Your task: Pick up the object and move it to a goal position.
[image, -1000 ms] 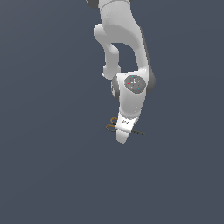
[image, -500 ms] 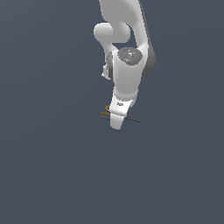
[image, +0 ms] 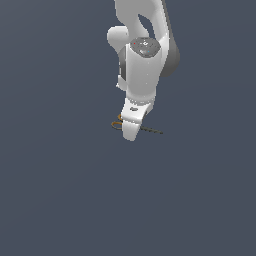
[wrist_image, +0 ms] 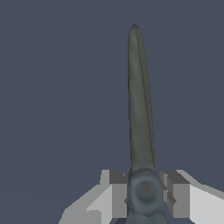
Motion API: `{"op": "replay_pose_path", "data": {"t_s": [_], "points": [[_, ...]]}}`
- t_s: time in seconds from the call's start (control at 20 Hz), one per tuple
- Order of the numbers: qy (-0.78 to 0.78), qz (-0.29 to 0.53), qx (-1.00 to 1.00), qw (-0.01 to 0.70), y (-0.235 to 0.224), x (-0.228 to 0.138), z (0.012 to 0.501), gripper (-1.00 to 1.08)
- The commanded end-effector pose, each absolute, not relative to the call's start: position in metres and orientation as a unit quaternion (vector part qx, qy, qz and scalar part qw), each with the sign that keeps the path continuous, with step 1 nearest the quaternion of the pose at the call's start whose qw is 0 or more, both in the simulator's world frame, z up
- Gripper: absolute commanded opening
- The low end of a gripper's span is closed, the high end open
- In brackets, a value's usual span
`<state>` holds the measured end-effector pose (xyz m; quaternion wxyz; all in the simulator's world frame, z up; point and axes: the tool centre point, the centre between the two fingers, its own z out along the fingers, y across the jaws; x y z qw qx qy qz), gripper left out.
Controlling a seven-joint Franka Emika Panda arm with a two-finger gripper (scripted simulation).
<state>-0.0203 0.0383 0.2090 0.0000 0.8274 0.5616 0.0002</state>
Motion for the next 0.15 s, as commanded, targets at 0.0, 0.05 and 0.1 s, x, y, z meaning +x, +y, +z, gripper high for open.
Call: {"op": "replay_pose_path", "data": {"t_s": [0.0,0.05,0.1], "points": [[0.562,0.000,0.827,0.000,0.0378,-0.0202,0.2100,-1.00],[0.562,0.000,0.827,0.000,0.0379,-0.0199,0.2094,-1.00],[0.562,0.000,0.827,0.000,0.0380,-0.0198,0.2092,-1.00]]}}
